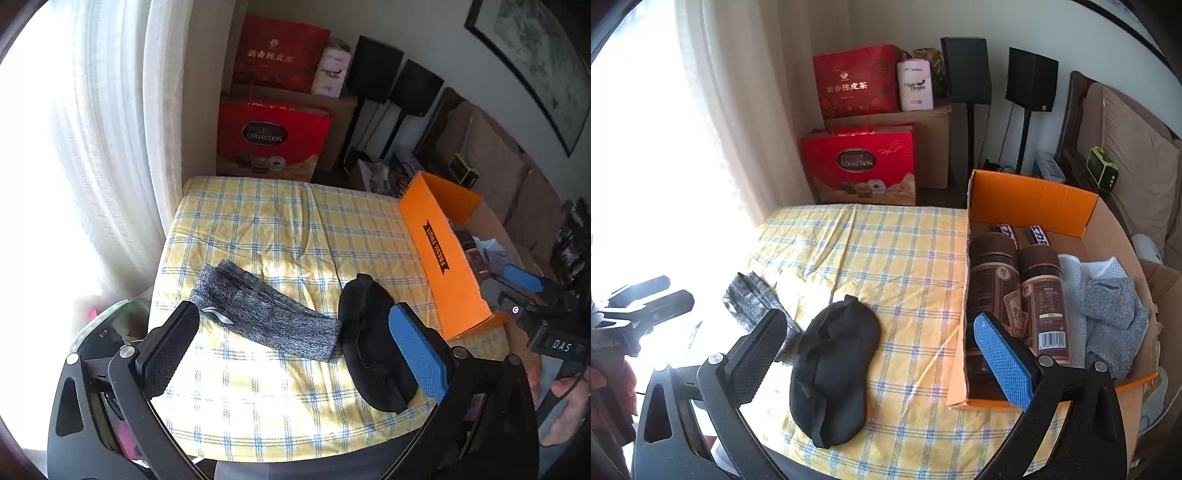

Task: Organize objects
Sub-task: 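Close the left gripper on the long grey sock beside the mask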

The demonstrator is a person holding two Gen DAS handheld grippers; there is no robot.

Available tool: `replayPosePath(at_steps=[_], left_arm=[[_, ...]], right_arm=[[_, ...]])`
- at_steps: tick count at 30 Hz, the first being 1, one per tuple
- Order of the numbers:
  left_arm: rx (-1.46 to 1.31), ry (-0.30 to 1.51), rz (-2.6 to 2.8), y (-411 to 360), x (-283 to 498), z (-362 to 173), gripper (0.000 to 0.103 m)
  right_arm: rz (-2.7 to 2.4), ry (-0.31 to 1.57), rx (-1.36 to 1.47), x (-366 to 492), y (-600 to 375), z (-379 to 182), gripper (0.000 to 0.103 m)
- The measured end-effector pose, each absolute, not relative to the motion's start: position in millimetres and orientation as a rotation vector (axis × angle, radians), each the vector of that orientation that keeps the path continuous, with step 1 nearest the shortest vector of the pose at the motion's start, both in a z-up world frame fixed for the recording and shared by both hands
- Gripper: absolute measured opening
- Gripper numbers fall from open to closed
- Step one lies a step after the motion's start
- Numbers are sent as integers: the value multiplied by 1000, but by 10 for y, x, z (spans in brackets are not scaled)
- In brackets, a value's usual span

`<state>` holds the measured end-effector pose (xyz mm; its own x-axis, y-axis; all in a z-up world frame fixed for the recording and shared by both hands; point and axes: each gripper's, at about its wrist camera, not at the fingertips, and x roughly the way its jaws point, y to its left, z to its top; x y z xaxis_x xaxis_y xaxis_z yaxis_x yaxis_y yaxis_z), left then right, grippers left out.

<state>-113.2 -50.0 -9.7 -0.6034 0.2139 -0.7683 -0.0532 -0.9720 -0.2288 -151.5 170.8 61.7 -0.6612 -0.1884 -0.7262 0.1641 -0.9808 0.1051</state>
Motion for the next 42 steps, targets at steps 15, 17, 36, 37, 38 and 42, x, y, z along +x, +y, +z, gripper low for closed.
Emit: replayPosePath(at_steps=[15, 17, 36, 37, 38, 42], left_arm=[[-1422, -420, 2649, -796, -1028, -695, 103], [-1423, -431, 2661, -843, -1043, -733, 103], [-1479, -517, 2687, -1238, -1694, -1127, 103], [-1483, -502, 2686, -1235, -1736, -1148, 102], [-1488, -485, 2684, -1223, -1780, -1166, 101], [-1498, -428, 2664, -1149, -1910, -1226, 100]], right_arm=[[-2562, -3, 1167, -1283, 1206, 289, 102], [-2550, -6, 1182, -1257, 1188, 219, 102], [-2496, 57, 1297, -1360, 1026, -256, 102], [-2495, 57, 1305, -1375, 1021, -280, 102], [-2496, 55, 1313, -1388, 1016, -305, 102], [-2497, 40, 1349, -1448, 1032, -397, 102]])
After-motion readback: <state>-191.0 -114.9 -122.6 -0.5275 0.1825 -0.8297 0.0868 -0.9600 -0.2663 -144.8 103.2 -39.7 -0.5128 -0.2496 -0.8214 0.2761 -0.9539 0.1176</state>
